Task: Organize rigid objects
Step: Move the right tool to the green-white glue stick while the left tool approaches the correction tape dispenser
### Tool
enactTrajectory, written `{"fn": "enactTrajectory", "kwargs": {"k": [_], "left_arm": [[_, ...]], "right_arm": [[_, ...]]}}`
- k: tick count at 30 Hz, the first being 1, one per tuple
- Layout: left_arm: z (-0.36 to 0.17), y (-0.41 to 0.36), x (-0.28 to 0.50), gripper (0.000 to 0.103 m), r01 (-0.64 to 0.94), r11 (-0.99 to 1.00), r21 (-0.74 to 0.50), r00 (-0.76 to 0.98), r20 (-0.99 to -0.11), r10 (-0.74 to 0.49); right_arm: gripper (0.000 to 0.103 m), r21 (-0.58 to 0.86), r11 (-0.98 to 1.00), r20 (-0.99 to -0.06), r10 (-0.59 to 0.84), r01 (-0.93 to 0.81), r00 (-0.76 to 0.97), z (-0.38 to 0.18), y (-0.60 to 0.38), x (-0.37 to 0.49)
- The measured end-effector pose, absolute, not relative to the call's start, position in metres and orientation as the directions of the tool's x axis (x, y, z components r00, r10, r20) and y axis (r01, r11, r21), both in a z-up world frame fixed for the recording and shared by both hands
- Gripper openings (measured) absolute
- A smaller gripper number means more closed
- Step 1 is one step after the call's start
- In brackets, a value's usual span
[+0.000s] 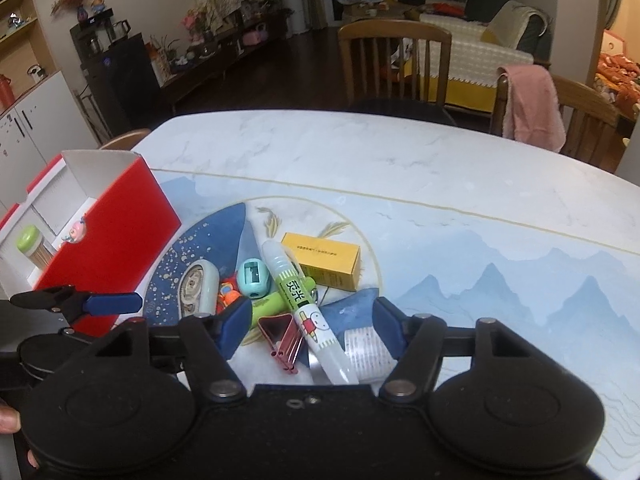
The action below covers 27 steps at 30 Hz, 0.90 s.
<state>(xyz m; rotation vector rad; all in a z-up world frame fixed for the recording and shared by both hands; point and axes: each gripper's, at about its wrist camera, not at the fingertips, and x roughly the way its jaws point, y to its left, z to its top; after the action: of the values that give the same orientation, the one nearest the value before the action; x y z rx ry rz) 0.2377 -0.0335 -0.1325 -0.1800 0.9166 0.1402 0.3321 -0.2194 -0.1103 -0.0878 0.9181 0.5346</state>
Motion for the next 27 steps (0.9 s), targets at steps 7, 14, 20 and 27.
{"fn": "enactTrajectory", "kwargs": {"k": [7, 14, 20, 27], "left_arm": [[-0.145, -0.026, 0.245, 0.101, -0.219, 0.973, -0.068, 0.574, -0.816, 0.073], [-0.153, -0.02, 0.249, 0.095, -0.226, 0.97, -0.092, 0.565, -0.823, 0.054], [-0.152, -0.019, 0.251, 0.082, -0.214, 0.971, -0.106, 0.581, -0.813, 0.039], [-0.149, -0.026, 0.255, 0.061, -0.164, 0.983, -0.08, 0.573, -0.819, 0.029]], "right_arm": [[0.057, 0.173, 0.846, -0.788, 0.426, -0.505, 0.444, -0.125, -0.212, 0.348], [0.052, 0.2, 0.825, -0.793, 0.453, -0.529, 0.407, -0.135, -0.203, 0.359], [0.049, 0.237, 0.816, -0.792, 0.476, -0.527, 0.382, -0.142, -0.202, 0.365], [0.038, 0.251, 0.812, -0.79, 0.486, -0.527, 0.374, -0.141, -0.201, 0.364]]}}
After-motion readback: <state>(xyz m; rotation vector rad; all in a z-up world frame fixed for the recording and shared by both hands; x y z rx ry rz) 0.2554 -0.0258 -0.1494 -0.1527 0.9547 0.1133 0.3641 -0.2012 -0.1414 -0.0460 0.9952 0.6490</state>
